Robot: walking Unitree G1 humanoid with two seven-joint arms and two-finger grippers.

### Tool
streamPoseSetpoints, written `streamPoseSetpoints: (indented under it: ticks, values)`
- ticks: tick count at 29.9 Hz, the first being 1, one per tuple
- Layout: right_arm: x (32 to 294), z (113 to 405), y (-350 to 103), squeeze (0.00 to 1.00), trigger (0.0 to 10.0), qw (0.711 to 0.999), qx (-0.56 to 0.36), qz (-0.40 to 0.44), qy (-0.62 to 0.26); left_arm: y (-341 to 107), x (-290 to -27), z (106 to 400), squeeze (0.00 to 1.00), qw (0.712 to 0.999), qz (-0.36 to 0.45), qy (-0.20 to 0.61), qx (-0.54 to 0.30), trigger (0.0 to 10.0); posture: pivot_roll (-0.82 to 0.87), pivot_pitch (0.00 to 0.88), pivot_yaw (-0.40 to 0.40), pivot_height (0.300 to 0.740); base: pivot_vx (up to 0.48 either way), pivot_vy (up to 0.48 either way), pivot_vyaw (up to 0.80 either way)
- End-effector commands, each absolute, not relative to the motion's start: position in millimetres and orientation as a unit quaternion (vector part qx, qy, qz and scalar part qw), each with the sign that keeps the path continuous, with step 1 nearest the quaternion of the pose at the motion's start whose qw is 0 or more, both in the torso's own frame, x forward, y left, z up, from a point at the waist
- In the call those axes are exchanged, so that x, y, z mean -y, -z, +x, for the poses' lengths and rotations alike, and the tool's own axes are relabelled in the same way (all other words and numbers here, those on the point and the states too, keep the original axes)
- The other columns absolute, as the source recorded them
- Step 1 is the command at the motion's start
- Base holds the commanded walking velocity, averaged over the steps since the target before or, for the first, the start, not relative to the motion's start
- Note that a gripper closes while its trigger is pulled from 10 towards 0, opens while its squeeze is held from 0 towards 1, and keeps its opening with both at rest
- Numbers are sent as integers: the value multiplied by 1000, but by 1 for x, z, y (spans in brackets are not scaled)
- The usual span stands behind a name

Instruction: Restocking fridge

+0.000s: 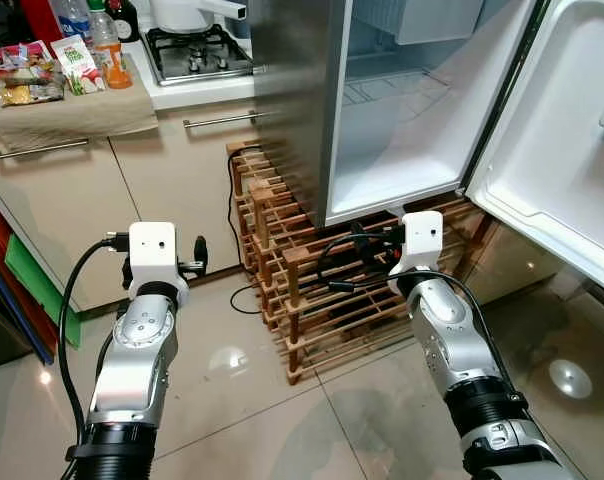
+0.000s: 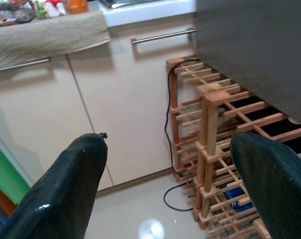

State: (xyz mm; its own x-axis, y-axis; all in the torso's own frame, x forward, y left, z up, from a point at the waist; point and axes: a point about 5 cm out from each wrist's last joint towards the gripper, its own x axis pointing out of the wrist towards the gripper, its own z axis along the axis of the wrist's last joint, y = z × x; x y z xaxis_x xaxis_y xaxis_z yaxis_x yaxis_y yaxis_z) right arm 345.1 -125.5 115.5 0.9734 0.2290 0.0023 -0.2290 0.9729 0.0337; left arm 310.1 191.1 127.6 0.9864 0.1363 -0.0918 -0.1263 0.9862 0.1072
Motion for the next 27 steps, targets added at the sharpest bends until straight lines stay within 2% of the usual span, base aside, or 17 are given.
streamPoseSetpoints:
  ticks: [1,3,4,8,20,27]
  values:
    - [129,346,-116,0,10000,994,3,11,-112,-131,-188,312,0,996,62,-54,-42,10000,-42,0,7,740,0,0,0]
    - [131,347,-118,0,10000,995,11,11,-103,-133,-192,311,0,995,56,-73,-27,10000,-41,0,6,740,0,0,0]
    - [141,348,-122,0,10000,998,24,9,-62,-132,-201,310,0,993,28,-107,-29,10000,-40,0,0,740,0,0,0]
    - [157,348,-120,0,10000,999,19,18,-19,-126,-210,305,0,992,17,-123,-37,10000,-45,0,-8,740,0,0,0]
    - [158,347,-119,0,10000,999,18,5,-27,-126,-191,306,0,995,8,-92,-27,10000,-59,0,0,740,0,0,0]
    - [153,347,-118,0,10000,999,19,10,-29,-131,-187,306,0,997,18,-74,-16,10000,-43,0,16,740,0,-457,0]
